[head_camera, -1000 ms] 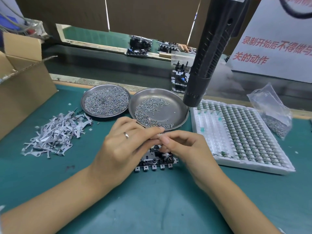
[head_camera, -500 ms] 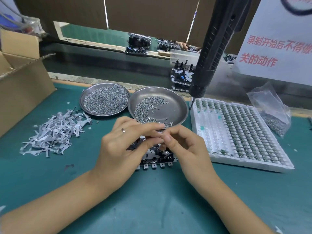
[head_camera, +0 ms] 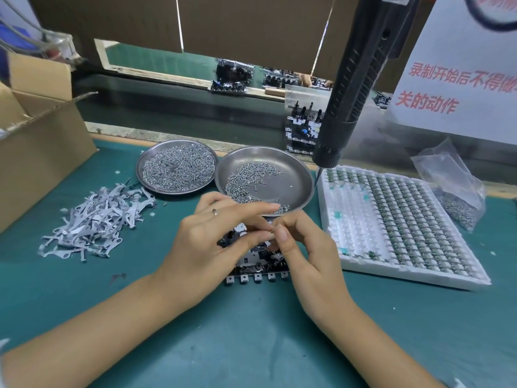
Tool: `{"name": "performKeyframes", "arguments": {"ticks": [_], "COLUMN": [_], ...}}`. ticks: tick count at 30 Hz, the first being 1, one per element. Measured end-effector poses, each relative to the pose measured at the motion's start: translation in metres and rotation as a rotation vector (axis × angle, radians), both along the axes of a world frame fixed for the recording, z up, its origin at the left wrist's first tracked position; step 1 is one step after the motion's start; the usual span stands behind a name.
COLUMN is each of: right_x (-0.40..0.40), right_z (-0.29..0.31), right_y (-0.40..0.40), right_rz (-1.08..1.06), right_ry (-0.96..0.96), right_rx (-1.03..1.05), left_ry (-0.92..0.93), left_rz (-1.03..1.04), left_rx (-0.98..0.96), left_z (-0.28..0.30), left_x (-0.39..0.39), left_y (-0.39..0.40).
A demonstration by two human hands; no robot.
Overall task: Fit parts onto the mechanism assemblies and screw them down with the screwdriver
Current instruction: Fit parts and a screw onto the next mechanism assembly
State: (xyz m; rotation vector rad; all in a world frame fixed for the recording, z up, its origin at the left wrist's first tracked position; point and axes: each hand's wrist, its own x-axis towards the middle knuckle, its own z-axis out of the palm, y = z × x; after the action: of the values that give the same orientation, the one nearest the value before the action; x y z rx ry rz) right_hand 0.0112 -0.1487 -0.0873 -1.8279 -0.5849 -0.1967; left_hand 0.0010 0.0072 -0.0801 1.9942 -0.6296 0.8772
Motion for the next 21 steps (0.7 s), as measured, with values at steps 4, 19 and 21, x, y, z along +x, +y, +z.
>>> {"name": "performKeyframes", "arguments": {"ticks": [4,19,21], "right_x": [0.0,-0.001,-0.001], "right_z": [-0.002,-0.001,-0.001], "right_y": [0.0,0.002,0.002], "right_rz": [-0.019,-0.087,-0.082], "right_ry": [-0.019,0.028,0.033], "right_rx": [-0.034,0.003,0.001], "left_ry": [0.035,0.253,0.262], "left_rz": [-0.025,0.685,0.694], "left_rx": [0.01,0.386,0.378], "left_z": [0.001,-0.01,-0.009], "left_x": [-0.001,0.053,0.052], "left_y": [0.001,0.079,0.079]}}
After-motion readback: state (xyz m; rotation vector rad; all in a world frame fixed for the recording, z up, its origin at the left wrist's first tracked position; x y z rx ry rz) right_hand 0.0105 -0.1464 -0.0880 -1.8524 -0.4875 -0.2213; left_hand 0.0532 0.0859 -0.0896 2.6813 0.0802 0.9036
